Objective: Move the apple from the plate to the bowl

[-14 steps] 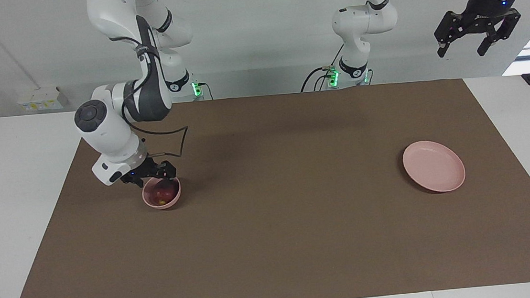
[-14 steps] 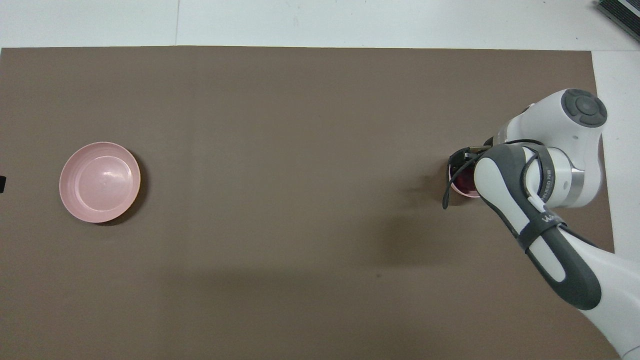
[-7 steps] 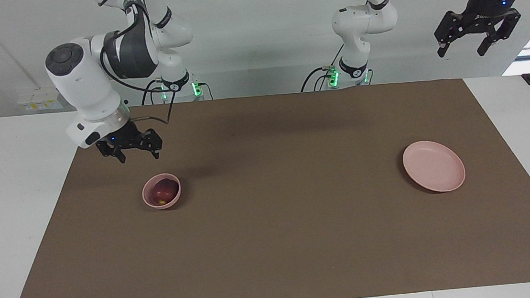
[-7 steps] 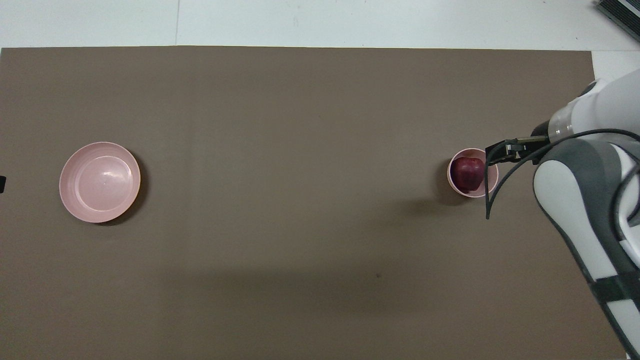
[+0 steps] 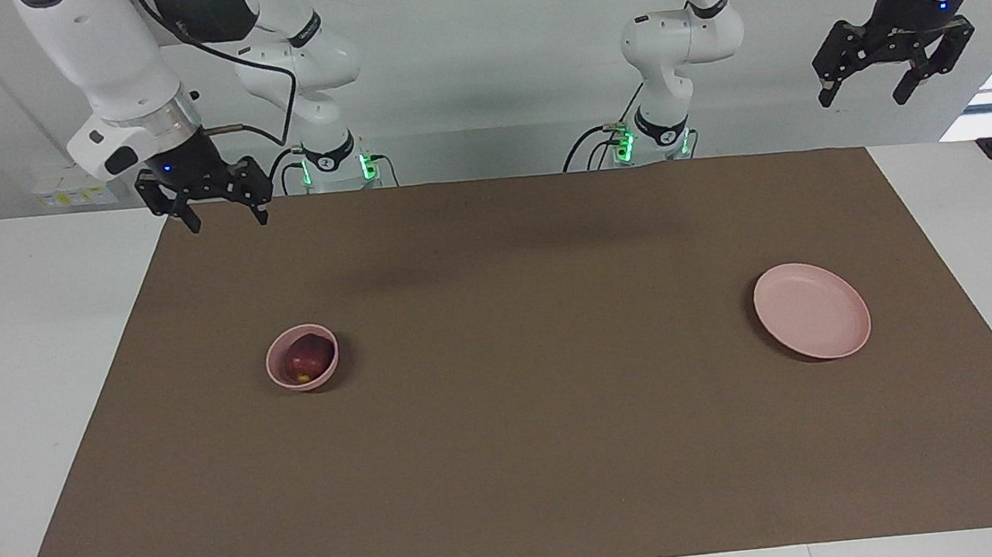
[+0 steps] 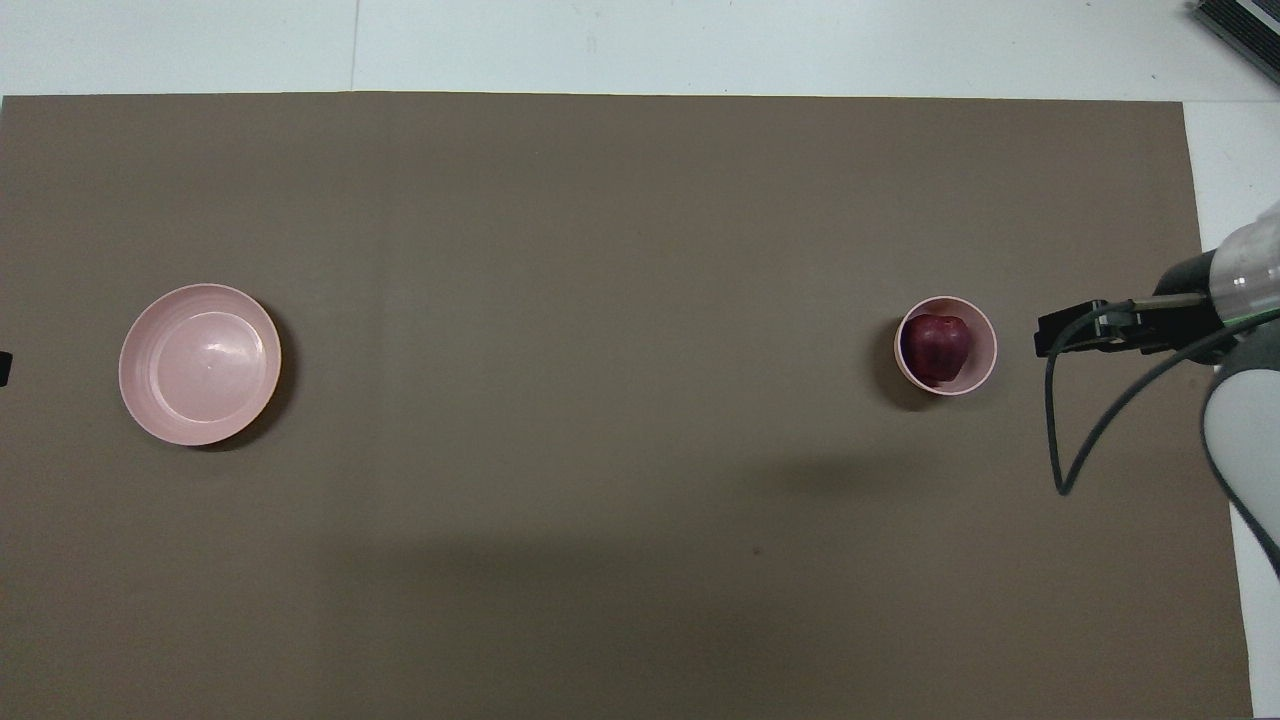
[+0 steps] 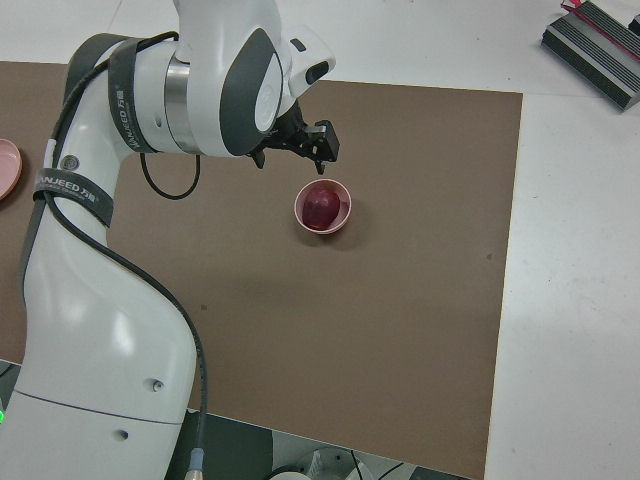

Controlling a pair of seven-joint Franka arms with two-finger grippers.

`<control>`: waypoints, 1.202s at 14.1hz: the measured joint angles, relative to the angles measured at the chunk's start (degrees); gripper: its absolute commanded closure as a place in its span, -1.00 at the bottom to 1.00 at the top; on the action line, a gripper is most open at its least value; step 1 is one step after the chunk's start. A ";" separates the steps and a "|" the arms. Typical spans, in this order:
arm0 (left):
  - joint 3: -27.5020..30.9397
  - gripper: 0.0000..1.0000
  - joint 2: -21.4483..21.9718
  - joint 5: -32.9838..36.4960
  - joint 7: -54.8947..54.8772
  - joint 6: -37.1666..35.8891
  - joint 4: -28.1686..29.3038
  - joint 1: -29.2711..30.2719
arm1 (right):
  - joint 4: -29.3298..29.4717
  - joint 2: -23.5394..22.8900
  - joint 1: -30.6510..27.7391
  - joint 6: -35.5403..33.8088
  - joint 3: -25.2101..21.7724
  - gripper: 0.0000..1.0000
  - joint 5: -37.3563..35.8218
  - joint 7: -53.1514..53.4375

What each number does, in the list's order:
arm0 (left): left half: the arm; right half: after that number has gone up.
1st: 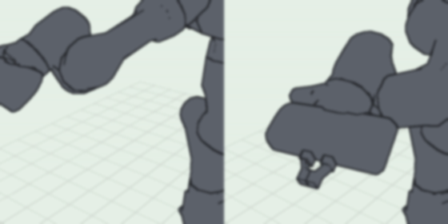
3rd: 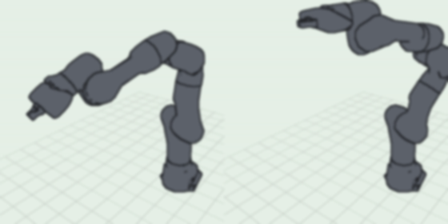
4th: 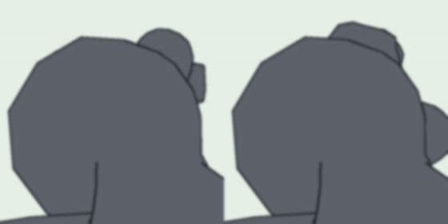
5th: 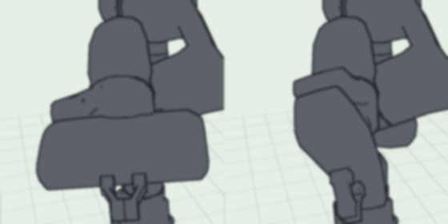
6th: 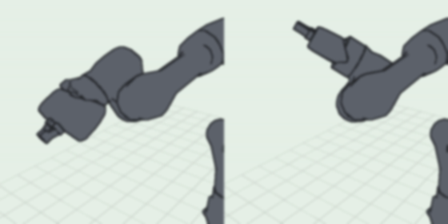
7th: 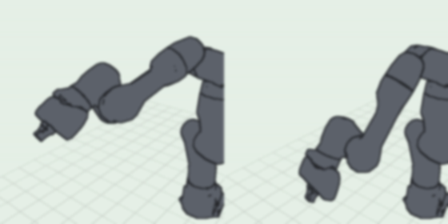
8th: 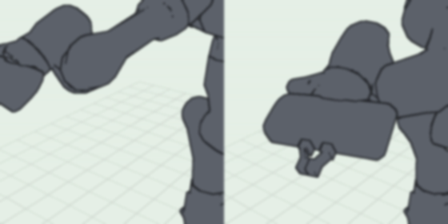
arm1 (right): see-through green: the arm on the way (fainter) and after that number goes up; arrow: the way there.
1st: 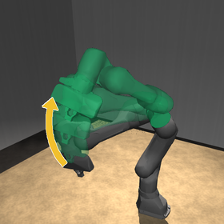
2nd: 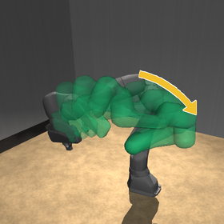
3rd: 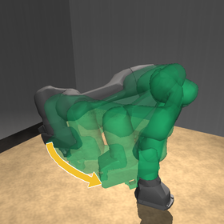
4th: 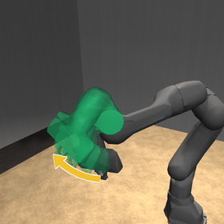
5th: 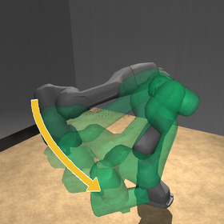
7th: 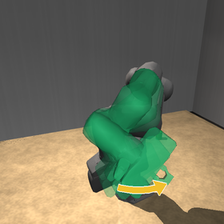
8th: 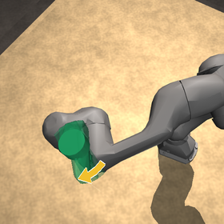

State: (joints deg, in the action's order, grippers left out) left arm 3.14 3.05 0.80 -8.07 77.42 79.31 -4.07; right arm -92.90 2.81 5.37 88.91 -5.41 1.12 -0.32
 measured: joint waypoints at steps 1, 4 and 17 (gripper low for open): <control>0.00 -1.00 0.00 0.00 0.00 0.00 0.00 0.00 | 1.88 0.02 -0.02 -1.79 -0.09 -1.00 -0.02 0.00; 0.00 -1.00 0.00 0.00 0.00 -0.01 0.00 0.00 | 6.35 0.22 -0.10 -5.42 -0.48 -1.00 -0.03 0.00; 0.00 -1.00 0.00 0.00 0.00 -0.02 0.00 0.00 | 7.01 0.64 -0.56 -5.52 -2.05 -1.00 -0.05 -2.18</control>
State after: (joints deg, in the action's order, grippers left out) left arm 3.14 3.05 0.80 -8.07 77.40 79.31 -4.07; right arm -85.89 3.45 4.82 83.39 -7.46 1.08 -2.50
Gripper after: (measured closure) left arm 0.000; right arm 0.000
